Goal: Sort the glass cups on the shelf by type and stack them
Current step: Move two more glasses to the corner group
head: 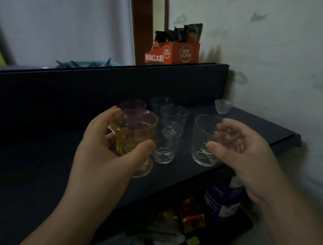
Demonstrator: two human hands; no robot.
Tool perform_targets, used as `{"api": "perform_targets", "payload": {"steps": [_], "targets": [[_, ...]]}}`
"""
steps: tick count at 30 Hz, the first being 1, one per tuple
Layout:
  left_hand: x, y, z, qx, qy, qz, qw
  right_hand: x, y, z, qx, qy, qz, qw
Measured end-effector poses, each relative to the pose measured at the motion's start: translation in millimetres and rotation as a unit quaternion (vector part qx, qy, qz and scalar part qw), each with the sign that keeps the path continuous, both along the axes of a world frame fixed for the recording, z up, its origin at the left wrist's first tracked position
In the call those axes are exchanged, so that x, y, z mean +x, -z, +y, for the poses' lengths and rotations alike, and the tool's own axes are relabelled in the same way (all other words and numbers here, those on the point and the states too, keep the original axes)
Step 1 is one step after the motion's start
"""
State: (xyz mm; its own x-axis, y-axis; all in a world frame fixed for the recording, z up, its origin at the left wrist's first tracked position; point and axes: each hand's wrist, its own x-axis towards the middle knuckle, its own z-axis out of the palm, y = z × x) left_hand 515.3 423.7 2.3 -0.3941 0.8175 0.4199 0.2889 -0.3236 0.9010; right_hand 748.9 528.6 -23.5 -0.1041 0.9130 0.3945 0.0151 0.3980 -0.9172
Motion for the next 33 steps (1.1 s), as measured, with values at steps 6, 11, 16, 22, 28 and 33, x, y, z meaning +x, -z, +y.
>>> {"api": "perform_targets", "payload": {"steps": [6, 11, 16, 22, 28, 33], "targets": [[26.4, -2.0, 30.2, 0.011, -0.106, -0.029, 0.994, 10.9, 4.5, 62.3, -0.028, -0.067, -0.072, 0.995], [33.8, -2.5, 31.5, 0.005, -0.168, -0.020, 0.986, 7.2, 8.8, 80.2, -0.034, -0.099, -0.126, 0.986], [27.2, 1.2, 28.8, -0.018, -0.195, 0.011, 0.981, 1.5, 9.5, 82.4, -0.020, -0.113, -0.152, 0.982], [18.3, 7.7, 25.8, -0.026, -0.214, 0.011, 0.976, -12.0, 9.3, 80.2, -0.024, -0.140, -0.154, 0.978], [11.1, 7.0, 28.6, -0.027, -0.210, 0.007, 0.977, -10.3, 4.7, 77.3, -0.027, -0.141, -0.192, 0.971], [-2.1, 7.3, 22.7, -0.024, -0.222, 0.011, 0.975, -13.6, -18.5, 71.0, 0.099, -0.053, -0.206, 0.972]]}}
